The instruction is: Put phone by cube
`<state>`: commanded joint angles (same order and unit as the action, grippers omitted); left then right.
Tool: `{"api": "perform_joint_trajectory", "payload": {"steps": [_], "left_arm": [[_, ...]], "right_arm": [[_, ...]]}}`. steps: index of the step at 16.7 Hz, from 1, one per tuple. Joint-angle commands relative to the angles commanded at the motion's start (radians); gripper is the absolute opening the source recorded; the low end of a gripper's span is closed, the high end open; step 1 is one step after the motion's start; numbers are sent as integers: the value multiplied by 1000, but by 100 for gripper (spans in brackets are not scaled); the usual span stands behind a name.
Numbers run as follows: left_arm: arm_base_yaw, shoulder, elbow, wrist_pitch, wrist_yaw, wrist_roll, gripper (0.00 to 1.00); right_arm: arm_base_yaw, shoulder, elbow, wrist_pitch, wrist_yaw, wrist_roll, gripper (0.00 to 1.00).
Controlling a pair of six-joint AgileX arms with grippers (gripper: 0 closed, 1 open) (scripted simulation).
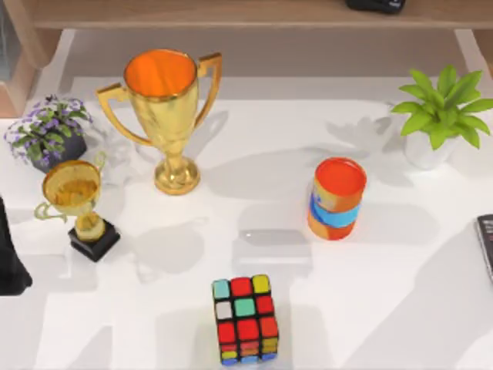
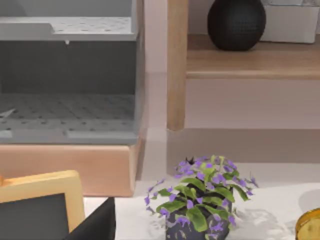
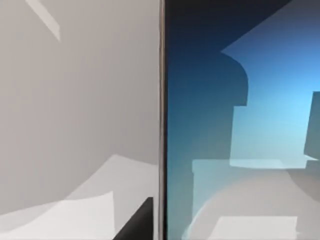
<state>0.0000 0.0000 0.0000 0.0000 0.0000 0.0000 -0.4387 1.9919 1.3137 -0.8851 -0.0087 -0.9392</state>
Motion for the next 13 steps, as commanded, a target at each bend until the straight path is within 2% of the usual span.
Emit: {"api": "perform_joint_trajectory", "payload": {"steps": [6, 13], "left_arm": [[0, 0, 0, 0, 0, 0, 100], [0, 0, 0, 0, 0, 0, 100]], "right_arm": [[22, -41, 30, 5, -1, 35, 0], [210, -210, 64, -4, -22, 303, 0]]}}
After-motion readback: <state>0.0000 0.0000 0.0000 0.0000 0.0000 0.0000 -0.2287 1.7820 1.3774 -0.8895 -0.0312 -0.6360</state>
